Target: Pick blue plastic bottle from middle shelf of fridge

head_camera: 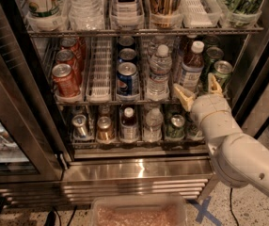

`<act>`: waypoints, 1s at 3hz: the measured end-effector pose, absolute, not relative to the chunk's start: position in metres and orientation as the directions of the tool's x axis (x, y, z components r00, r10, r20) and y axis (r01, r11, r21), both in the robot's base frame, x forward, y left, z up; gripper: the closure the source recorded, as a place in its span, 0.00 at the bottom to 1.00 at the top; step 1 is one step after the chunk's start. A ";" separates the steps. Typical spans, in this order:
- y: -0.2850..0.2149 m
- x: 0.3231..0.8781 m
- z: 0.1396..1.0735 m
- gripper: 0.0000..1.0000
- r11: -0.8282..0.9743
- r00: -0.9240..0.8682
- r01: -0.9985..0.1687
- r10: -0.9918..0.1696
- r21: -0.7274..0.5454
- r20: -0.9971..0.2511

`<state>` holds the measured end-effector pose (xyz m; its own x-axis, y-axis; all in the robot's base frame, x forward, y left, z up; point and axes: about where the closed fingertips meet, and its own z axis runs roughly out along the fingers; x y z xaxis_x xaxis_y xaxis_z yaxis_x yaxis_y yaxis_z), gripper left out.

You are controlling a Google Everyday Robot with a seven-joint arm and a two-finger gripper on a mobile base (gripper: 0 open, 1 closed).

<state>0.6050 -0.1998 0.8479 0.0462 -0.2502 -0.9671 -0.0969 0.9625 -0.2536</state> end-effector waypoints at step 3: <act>-0.187 0.634 0.843 0.35 0.967 0.049 -0.101 -0.228 -0.232 -0.972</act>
Offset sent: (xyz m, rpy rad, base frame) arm 0.0102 0.0103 -0.0011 0.0110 -0.0083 0.0183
